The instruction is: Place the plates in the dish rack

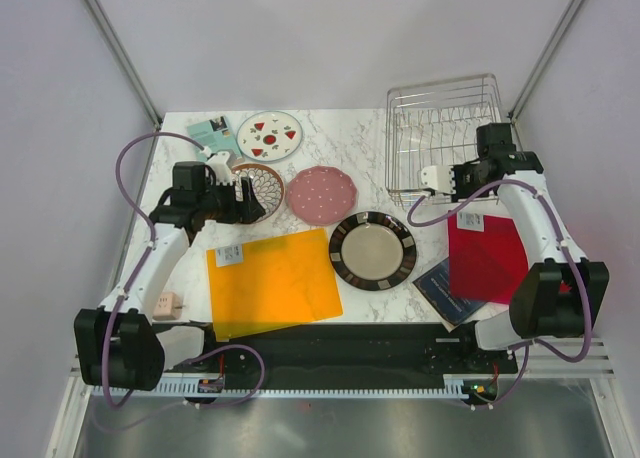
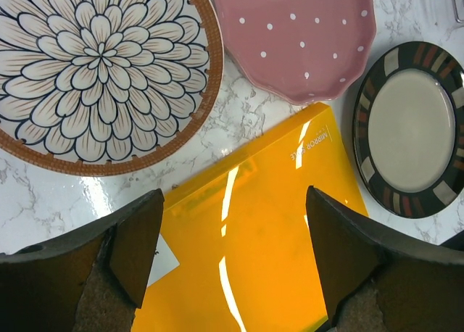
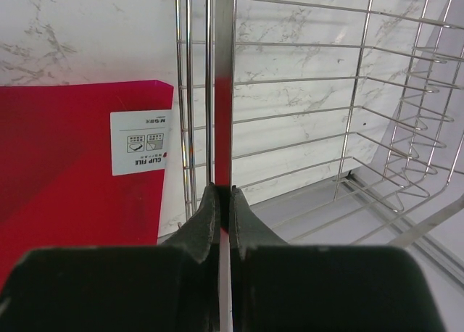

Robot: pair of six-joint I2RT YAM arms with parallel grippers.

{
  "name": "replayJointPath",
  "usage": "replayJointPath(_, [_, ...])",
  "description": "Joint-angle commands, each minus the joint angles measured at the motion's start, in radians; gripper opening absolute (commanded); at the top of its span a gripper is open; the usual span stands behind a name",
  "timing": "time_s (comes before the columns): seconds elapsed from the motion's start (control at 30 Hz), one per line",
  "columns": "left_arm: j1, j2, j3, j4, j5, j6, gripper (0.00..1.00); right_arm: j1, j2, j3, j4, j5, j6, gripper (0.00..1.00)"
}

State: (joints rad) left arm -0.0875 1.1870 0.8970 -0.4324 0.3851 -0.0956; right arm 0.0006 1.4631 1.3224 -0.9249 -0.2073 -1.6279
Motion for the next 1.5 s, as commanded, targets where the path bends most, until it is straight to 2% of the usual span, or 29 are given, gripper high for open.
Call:
replayJointPath(0.0, [-0.006, 0.016, -0.001, 0.029, 0.035, 0.017, 0.86, 0.004, 0.009, -0.006, 0.179, -0.078, -0.058, 0.00])
replayJointPath(0.27, [-0.006, 0.060, 0.017, 0.030, 0.064, 0.014, 0.85, -0.057, -0.015, -0.186, 0.331, -0.098, -0.003, 0.00])
replayJointPath(0.47, [-0.006, 0.100, 0.033, 0.034, 0.097, 0.002, 0.85, -0.119, 0.054, -0.172, 0.356, -0.101, -0.006, 0.07])
replayJointPath(0.57, [-0.008, 0.115, 0.040, 0.040, 0.103, 0.000, 0.85, -0.132, 0.063, -0.173, 0.373, -0.103, -0.020, 0.18])
replayJointPath(0.67, [-0.009, 0.118, 0.043, 0.050, 0.089, 0.008, 0.85, -0.136, 0.036, -0.186, 0.400, -0.107, -0.036, 0.31])
replayJointPath(0.7, [-0.009, 0.117, 0.046, 0.050, 0.084, 0.008, 0.85, -0.134, 0.025, -0.189, 0.409, -0.109, -0.041, 0.39])
replayJointPath(0.73, [-0.009, 0.115, 0.048, 0.050, 0.086, 0.008, 0.85, -0.136, 0.016, -0.187, 0.406, -0.107, -0.044, 0.41])
replayJointPath(0.87, [-0.021, 0.068, 0.068, 0.044, 0.097, 0.019, 0.90, -0.136, -0.105, -0.166, 0.390, -0.080, 0.032, 0.54])
replayJointPath(0.97, [-0.049, 0.033, 0.091, 0.040, 0.110, -0.004, 0.91, -0.137, -0.225, -0.115, 0.301, -0.128, 0.106, 0.68])
replayJointPath(1.0, [-0.063, 0.026, 0.085, 0.041, 0.121, -0.042, 0.91, -0.136, -0.259, -0.109, 0.279, -0.151, 0.199, 0.79])
replayJointPath(1.03, [-0.102, 0.020, 0.080, 0.043, 0.121, -0.064, 0.91, -0.131, -0.292, -0.106, 0.284, -0.185, 0.282, 0.84])
replayJointPath(1.07, [-0.127, 0.017, 0.073, 0.046, 0.129, -0.090, 0.91, -0.120, -0.360, -0.104, 0.287, -0.202, 0.362, 0.88])
replayJointPath(1.1, [-0.153, 0.017, 0.051, 0.052, 0.144, -0.136, 0.91, -0.113, -0.389, -0.103, 0.282, -0.219, 0.554, 0.91])
replayJointPath(1.13, [-0.206, 0.020, 0.036, 0.081, 0.152, -0.162, 0.90, -0.105, -0.412, -0.101, 0.276, -0.236, 0.650, 0.92])
replayJointPath(1.2, [-0.251, 0.046, -0.018, 0.127, 0.190, -0.247, 0.89, -0.067, -0.445, -0.103, 0.221, -0.267, 0.835, 0.91])
replayJointPath(1.23, [-0.280, 0.062, -0.033, 0.168, 0.196, -0.283, 0.87, -0.050, -0.440, -0.103, 0.196, -0.271, 0.994, 0.91])
replayJointPath(1.27, [-0.288, 0.078, -0.047, 0.188, 0.202, -0.320, 0.85, -0.034, -0.408, -0.100, 0.172, -0.285, 1.087, 0.90])
replayJointPath(1.33, [-0.305, 0.144, -0.073, 0.234, 0.239, -0.407, 0.77, -0.014, -0.350, -0.104, 0.080, -0.345, 1.269, 0.84])
replayJointPath(1.4, [-0.317, 0.190, -0.057, 0.271, 0.235, -0.421, 0.74, -0.014, -0.259, -0.124, 0.019, -0.461, 1.335, 0.77])
replayJointPath(1.47, [-0.328, 0.255, -0.046, 0.311, 0.244, -0.434, 0.72, -0.014, -0.234, -0.193, 0.073, -0.513, 1.425, 0.75])
